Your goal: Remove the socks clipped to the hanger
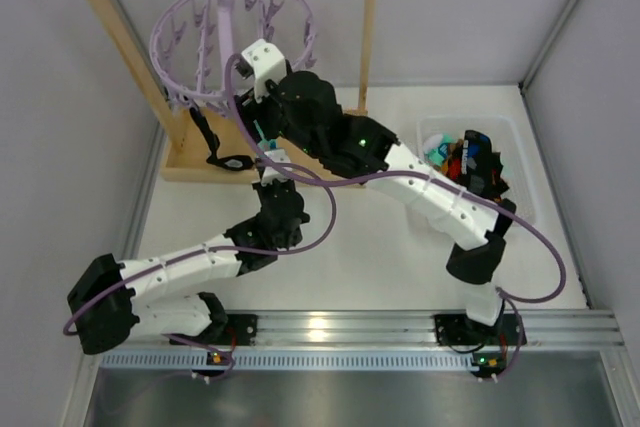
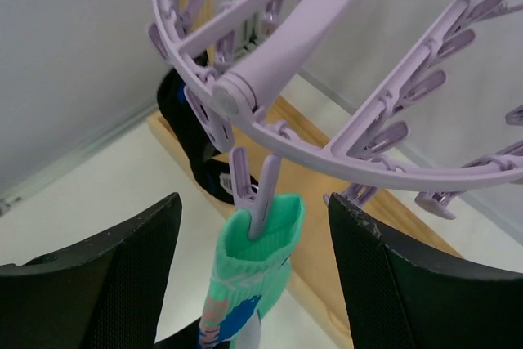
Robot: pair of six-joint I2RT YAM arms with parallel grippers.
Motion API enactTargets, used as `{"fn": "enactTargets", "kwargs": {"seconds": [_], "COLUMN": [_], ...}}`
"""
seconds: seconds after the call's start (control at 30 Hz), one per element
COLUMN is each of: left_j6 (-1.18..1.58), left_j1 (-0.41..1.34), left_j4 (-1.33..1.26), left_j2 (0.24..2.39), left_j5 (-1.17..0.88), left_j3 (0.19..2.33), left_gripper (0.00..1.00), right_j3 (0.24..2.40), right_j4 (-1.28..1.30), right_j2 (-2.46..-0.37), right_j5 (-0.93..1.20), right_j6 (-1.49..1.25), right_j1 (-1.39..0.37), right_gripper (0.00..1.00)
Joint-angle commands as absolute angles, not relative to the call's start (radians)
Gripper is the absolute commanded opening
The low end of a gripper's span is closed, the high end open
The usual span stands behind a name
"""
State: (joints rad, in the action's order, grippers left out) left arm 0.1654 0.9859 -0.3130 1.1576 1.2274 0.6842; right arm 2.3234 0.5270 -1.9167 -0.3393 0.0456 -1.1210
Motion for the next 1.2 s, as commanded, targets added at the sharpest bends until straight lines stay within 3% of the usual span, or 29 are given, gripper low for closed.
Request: {"fn": "enactTargets", "kwargs": {"seconds": [0.0, 0.73, 1.03, 1.13, 1.17], "left_j6": [0.181, 0.149, 0.141, 0.141, 0.146], "left_j1": [1.0, 1.035, 1.037, 1.037, 1.035], "left_j4": [-0.353, -0.354, -0.354, -0.354, -0.354], "left_j2": [1.132, 1.21, 1.198, 1.189, 1.187], "left_j5": [1.224, 1.255, 1.238, 1.233, 1.232], "left_j3": [0.675, 0.739, 0.739, 0.735, 0.732], "left_gripper": [0.0, 0.0, 0.0, 0.0, 0.0], "right_j3": [2.379, 2.422, 2.376, 2.373, 2.372], "right_j4": [0.568, 0.451, 0.286, 0.252, 0.247], "right_j2": [-1.953, -2.106, -2.112, -2.117, -2.117], "right_j5": [-0.405, -0.482, -0.515, -0.522, -0.523], "right_j6": [0.115, 0.245, 0.285, 0.305, 0.31], "right_j1": [-1.126, -1.078, -1.081, -1.083, -1.083], "right_gripper": [0.7, 0.68, 0.52, 0.44, 0.37]}}
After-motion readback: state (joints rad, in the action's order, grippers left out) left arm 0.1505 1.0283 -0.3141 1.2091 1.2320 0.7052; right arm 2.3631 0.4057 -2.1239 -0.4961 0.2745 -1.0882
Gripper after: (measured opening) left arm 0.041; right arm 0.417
